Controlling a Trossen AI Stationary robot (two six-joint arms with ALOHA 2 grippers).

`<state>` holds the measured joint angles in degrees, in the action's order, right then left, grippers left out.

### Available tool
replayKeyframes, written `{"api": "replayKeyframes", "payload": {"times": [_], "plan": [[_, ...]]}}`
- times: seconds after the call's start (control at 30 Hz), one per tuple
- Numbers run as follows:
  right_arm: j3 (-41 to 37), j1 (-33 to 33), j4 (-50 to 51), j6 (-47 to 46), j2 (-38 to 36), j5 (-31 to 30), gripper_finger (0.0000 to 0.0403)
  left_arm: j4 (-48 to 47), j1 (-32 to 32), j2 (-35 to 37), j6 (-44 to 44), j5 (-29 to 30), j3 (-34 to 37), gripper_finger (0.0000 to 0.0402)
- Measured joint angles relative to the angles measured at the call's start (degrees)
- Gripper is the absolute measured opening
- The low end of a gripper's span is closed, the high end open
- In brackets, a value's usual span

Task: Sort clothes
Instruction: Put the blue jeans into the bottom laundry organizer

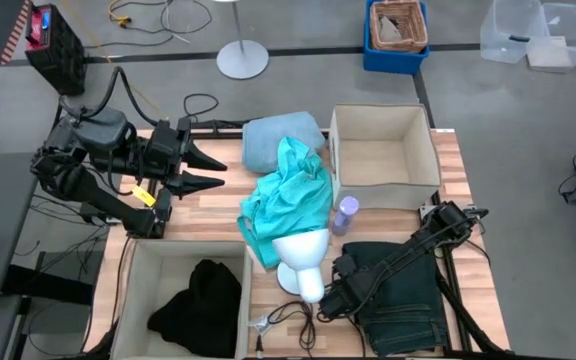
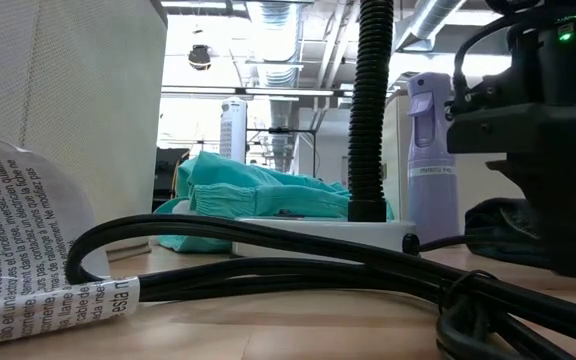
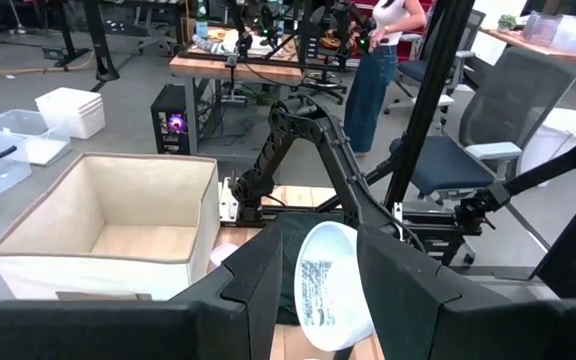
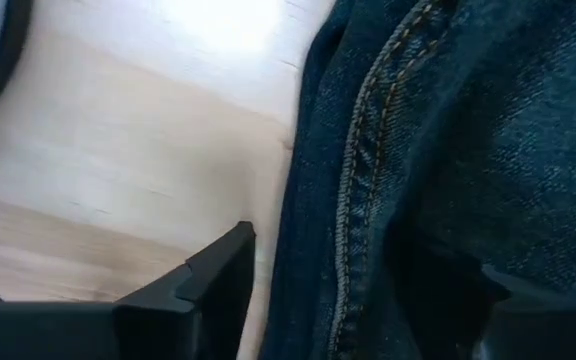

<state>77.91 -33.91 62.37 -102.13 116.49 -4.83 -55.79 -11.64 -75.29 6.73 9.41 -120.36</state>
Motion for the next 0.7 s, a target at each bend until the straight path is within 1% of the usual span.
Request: {"api": "replayKeyframes", "payload": {"times": [0.1, 0.37, 0.63, 0.7], "plan": [[-0.06, 0.00, 0.36, 0.15, 0.04, 0.49, 0.0202, -0.01, 0.00, -0.01, 0.01, 0.00, 0.00, 0.0125], [-0.13, -0.02, 0.75, 0.56, 0.04, 1.99, 0.0085, -0.02, 0.00, -0.02, 0.08, 0.00, 0.00, 0.0125], [-0.08, -0.02, -0.22, 1.99, 0.02, 3.62, 0.0015, -0.02, 0.00, 0.00, 0.14, 0.00, 0.00, 0.0125], [0.40, -0.24, -0.09, 2.10, -0.15, 3.66, 0.0008, -0.02, 0.00, -0.01, 0.14, 0.00, 0.00, 0.0125]]}}
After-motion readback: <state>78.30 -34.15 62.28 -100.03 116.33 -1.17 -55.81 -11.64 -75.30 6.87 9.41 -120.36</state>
